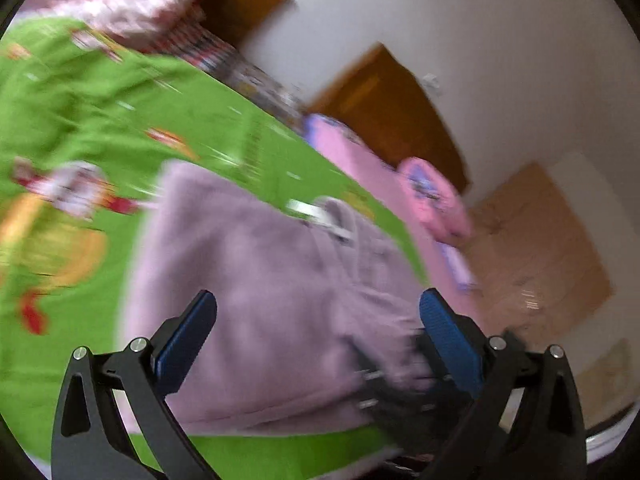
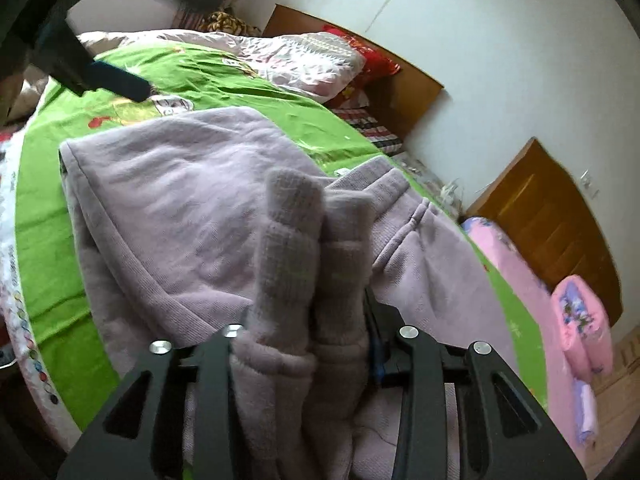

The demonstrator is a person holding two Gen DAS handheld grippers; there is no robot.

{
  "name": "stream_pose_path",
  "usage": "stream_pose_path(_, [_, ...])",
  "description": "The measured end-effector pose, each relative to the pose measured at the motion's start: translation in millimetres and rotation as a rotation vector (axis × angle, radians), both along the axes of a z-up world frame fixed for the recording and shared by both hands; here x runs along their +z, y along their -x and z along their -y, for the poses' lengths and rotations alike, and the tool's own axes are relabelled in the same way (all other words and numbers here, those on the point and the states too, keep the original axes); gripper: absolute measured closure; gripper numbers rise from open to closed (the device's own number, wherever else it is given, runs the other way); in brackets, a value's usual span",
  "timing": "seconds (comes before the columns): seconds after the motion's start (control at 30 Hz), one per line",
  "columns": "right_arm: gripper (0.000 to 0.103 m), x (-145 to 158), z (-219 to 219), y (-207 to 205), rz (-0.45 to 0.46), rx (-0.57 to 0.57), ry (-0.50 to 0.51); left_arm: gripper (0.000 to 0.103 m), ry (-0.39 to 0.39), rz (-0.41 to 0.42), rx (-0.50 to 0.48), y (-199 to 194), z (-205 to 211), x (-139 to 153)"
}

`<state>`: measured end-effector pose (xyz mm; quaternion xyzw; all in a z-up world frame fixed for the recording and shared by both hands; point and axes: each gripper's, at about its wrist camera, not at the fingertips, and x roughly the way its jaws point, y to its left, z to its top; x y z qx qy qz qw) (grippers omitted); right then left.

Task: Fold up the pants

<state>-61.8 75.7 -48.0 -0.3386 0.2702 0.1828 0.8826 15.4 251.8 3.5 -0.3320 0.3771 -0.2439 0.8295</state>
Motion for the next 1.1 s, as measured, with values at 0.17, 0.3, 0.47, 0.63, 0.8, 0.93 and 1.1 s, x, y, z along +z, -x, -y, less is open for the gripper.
stream_pose_path(0.17, [0.060,4.8,0.5,3.6,-0.025,0.041,-0.043,0.002,0.129,-0.101,-0.222,-46.9,45.3,-14.4])
stream_pose_path(0.3, [0.060,14.9,7.5,10.1,-0.003,0.057,-0.089,0.002,0.139,-0.209,-0.370,-75.5,86.7,-25.3])
stream_pose_path(0.47, [0.042,30.5,10.0,33.5,-0.019,0.220,-0.160,0.002,0.065,-0.260,-0.438,-95.0,119.2,-29.4])
stream_pose_path(0.63, [0.035,56.9,54.1,35.5,-0.045,0.200,-0.279,0.002,0.065,-0.310,-0.430,-103.0,123.8,-47.1])
stream_pose_path(0.8, [0.028,85.2,195.1,27.7,-0.130,-0.074,-0.721,0.002,0.015,-0.311,-0.437,-103.5,131.4,-50.0])
stream_pose_path(0.93, [0.015,67.4,266.3,41.1,-0.228,-0.267,-0.837,0.002,-0.065,-0.295,-0.443,-105.2,148.9,-50.1])
stream_pose_path(1.1, [0.015,34.0,240.5,65.5,-0.351,-0.289,-0.680,0.002,-0.078,-0.280,-0.428,-107.6,156.4,-51.3])
